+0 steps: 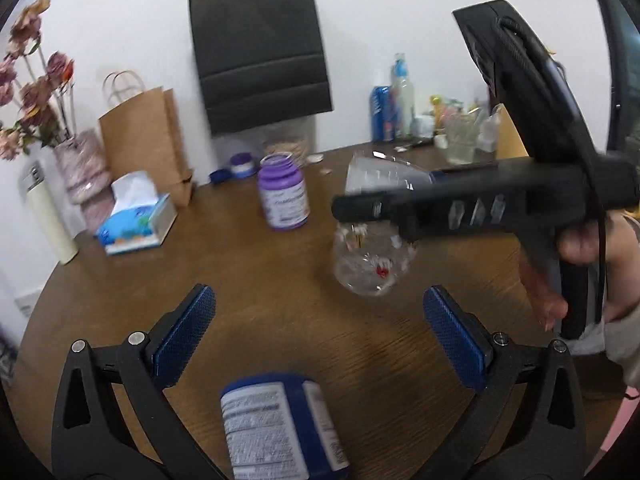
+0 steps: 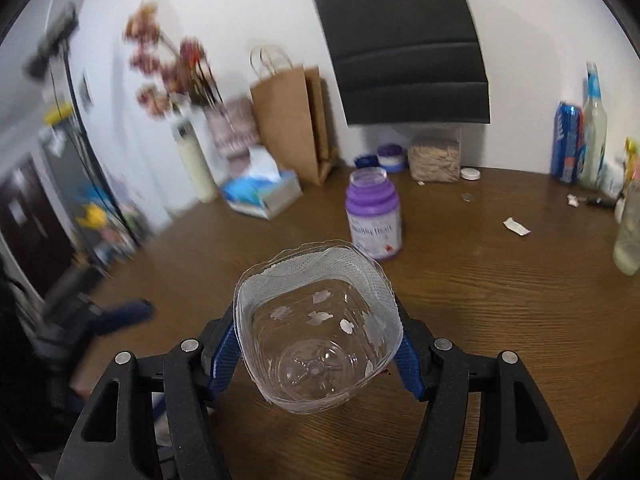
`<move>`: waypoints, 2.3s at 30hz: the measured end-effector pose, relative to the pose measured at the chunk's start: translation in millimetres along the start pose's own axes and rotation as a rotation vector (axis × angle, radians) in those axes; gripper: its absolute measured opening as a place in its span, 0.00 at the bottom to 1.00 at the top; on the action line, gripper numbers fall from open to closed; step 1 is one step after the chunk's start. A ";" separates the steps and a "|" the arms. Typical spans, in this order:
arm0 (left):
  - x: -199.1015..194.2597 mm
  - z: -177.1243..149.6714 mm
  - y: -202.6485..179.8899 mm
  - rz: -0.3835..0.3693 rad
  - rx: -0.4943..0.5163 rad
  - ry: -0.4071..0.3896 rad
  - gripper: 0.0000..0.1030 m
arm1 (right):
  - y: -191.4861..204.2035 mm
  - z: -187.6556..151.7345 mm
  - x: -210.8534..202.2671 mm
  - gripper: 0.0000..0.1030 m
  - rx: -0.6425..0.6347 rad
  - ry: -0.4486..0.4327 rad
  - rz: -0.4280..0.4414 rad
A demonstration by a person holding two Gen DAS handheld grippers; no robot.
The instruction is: Flip cup upright
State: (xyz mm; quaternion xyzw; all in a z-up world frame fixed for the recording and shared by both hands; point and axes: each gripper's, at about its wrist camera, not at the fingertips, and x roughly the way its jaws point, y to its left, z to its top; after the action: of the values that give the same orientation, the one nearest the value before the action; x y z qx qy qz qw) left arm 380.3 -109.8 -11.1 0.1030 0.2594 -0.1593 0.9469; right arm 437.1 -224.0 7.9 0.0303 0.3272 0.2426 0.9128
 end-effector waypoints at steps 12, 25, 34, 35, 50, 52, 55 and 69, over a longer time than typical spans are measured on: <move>-1.3 -14.5 17.2 0.059 -0.110 0.078 1.00 | 11.8 -21.3 34.1 0.74 0.003 0.135 -0.098; -67.0 -3.7 35.9 0.129 -0.210 -0.032 1.00 | 39.3 -1.0 -84.5 0.82 -0.035 -0.031 -0.118; -132.4 -7.1 51.4 0.213 -0.283 -0.119 1.00 | 37.4 -30.9 -144.8 0.82 -0.021 -0.051 -0.190; -139.0 -7.7 50.8 0.218 -0.281 -0.128 1.00 | 38.8 -33.2 -150.1 0.82 -0.021 -0.057 -0.194; -181.8 -26.4 51.1 0.232 -0.285 -0.192 1.00 | 71.9 -58.1 -179.7 0.82 -0.055 -0.110 -0.177; -187.7 -31.0 52.6 0.241 -0.304 -0.188 1.00 | 75.4 -62.5 -178.7 0.82 -0.053 -0.101 -0.174; -209.6 -42.8 49.2 0.252 -0.322 -0.215 1.00 | 84.8 -73.2 -188.8 0.82 -0.057 -0.114 -0.172; -334.9 -170.9 -39.2 0.300 -0.174 -0.416 1.00 | 160.5 -211.7 -287.8 0.82 -0.097 -0.292 -0.203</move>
State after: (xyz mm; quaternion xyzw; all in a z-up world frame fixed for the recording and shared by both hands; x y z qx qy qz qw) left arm 15.2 -15.6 15.8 0.0238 0.0538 -0.0119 0.9982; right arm 47.3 -237.8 43.9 -0.0119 0.1804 0.1576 0.9708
